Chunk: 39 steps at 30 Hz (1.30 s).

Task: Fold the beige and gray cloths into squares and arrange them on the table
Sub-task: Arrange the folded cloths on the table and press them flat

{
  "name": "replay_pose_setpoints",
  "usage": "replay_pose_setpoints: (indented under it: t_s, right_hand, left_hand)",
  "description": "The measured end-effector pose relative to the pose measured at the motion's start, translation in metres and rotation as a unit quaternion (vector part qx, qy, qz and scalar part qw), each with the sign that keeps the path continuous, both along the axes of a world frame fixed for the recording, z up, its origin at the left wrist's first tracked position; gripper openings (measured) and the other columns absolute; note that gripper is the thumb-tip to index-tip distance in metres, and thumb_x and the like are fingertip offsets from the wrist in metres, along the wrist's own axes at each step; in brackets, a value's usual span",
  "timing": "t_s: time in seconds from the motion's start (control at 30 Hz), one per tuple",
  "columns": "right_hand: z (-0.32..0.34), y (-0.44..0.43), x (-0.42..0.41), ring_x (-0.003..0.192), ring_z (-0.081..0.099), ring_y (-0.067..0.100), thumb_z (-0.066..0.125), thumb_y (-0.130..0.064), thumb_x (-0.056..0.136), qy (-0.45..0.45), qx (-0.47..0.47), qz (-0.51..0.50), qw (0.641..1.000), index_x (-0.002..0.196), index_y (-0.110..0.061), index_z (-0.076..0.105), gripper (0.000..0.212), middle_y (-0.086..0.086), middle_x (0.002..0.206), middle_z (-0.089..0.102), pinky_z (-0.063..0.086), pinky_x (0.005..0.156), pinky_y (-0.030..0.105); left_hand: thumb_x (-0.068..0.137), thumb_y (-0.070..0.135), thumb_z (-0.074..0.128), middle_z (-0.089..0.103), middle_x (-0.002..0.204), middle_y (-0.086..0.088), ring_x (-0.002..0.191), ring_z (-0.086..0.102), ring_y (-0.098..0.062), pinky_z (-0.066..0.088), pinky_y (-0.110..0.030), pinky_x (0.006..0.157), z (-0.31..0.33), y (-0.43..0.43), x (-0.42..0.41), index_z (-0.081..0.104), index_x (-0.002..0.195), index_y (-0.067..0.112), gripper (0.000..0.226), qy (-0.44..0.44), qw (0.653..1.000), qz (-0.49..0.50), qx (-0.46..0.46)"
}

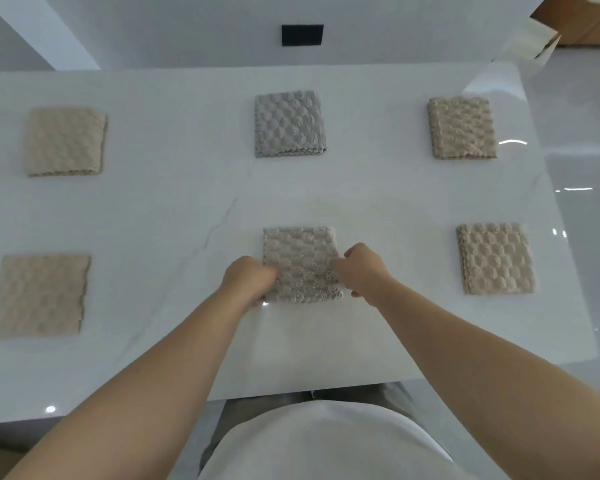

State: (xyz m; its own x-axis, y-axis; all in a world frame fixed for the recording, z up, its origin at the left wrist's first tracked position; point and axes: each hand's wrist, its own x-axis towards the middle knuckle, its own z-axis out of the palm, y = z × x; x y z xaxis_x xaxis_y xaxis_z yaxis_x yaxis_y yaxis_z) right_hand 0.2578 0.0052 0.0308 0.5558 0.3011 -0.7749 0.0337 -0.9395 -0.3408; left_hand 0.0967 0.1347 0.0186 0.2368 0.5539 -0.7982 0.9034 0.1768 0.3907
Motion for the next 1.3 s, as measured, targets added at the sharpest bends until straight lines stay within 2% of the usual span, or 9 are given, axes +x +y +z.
replay_pose_setpoints:
  t_s: [0.2,0.43,0.53,0.6,0.67,0.73,0.83,1.1,1.3]
  right_hand:
    - [-0.013,-0.021,-0.033,0.086,0.059,0.031,0.053,-0.022,0.097,-0.043,0.029,0.026,0.998,0.107,-0.017,0.034,0.022,0.010,0.104,0.053,0.053,0.068,0.040]
    - [-0.017,-0.028,-0.033,0.081,0.060,0.031,0.056,-0.030,0.099,-0.059,0.016,0.042,0.997,0.108,-0.014,0.038,0.026,0.008,0.093,0.058,0.054,0.071,0.042]
    - [-0.010,-0.030,-0.032,0.096,0.061,0.032,0.051,-0.045,0.099,-0.108,-0.004,0.115,0.987,0.118,-0.017,0.039,0.036,0.007,0.107,0.058,0.053,0.077,0.042]
    - [-0.006,-0.030,-0.029,0.117,0.054,0.030,0.050,-0.051,0.098,-0.224,0.030,0.214,0.950,0.131,-0.019,0.041,0.047,0.006,0.125,0.053,0.047,0.093,0.043]
    - [-0.002,-0.026,-0.023,0.137,0.039,0.029,0.047,-0.058,0.096,-0.290,0.066,0.335,0.894,0.146,-0.019,0.033,0.065,0.007,0.147,0.039,0.036,0.109,0.042]
    - [-0.004,-0.018,-0.013,0.155,0.007,0.028,0.041,-0.065,0.096,-0.265,0.059,0.436,0.858,0.160,-0.015,0.008,0.087,0.007,0.168,0.005,0.017,0.123,0.044]
    - [-0.013,-0.005,-0.001,0.154,-0.021,0.020,0.035,-0.074,0.093,-0.215,0.008,0.532,0.819,0.159,-0.015,-0.018,0.104,0.000,0.165,-0.029,-0.001,0.126,0.050]
    - [-0.025,0.004,0.002,0.154,-0.021,0.024,0.039,-0.076,0.091,-0.190,-0.065,0.565,0.800,0.155,-0.012,-0.027,0.112,0.003,0.164,-0.030,-0.006,0.123,0.056]
    - [-0.020,0.001,0.004,0.154,-0.017,0.028,0.065,-0.071,0.080,-0.218,-0.119,0.608,0.754,0.152,-0.008,-0.032,0.136,0.007,0.164,-0.032,-0.004,0.122,0.060]
  left_hand:
    - [0.087,0.034,0.075,0.057,0.078,0.011,0.081,0.057,-0.017,0.037,-0.025,0.069,-0.012,-0.025,-0.025,0.056,0.097,0.018,0.028,-0.051,0.995,-0.023,0.081]
    - [0.094,0.038,0.066,0.061,0.080,0.006,0.090,0.064,-0.023,0.040,-0.028,0.070,-0.024,-0.028,-0.035,0.060,0.090,0.018,0.022,-0.029,0.990,-0.077,0.115]
    - [0.092,0.040,0.064,0.062,0.098,0.001,0.093,0.063,-0.024,0.050,-0.035,0.074,-0.012,-0.026,-0.030,0.055,0.098,0.020,0.023,-0.013,0.979,-0.115,0.165]
    - [0.089,0.038,0.068,0.059,0.114,-0.002,0.101,0.060,-0.025,0.052,-0.039,0.080,-0.003,-0.024,-0.024,0.055,0.112,0.017,0.034,-0.067,0.920,-0.222,0.315]
    - [0.086,0.041,0.073,0.053,0.138,-0.007,0.124,0.054,-0.027,0.048,-0.042,0.097,0.003,-0.020,-0.016,0.053,0.132,0.013,0.058,-0.138,0.813,-0.371,0.427]
    - [0.089,0.051,0.067,0.030,0.162,-0.009,0.149,0.029,-0.027,0.032,-0.042,0.117,0.001,-0.009,-0.006,0.034,0.153,0.009,0.084,-0.124,0.757,-0.496,0.406]
    - [0.093,0.064,0.051,-0.008,0.170,-0.006,0.156,-0.007,-0.024,0.004,-0.043,0.127,-0.011,0.006,0.002,-0.005,0.161,0.008,0.105,-0.026,0.754,-0.587,0.294]
    - [0.091,0.073,0.043,-0.030,0.165,-0.003,0.152,-0.025,-0.019,-0.004,-0.052,0.125,-0.023,0.012,0.000,-0.024,0.156,0.012,0.112,0.018,0.762,-0.600,0.241]
    - [0.080,0.058,0.074,-0.029,0.165,-0.005,0.153,-0.023,-0.024,-0.002,-0.054,0.124,-0.015,0.018,-0.001,-0.026,0.156,0.015,0.133,0.069,0.740,-0.623,0.242]
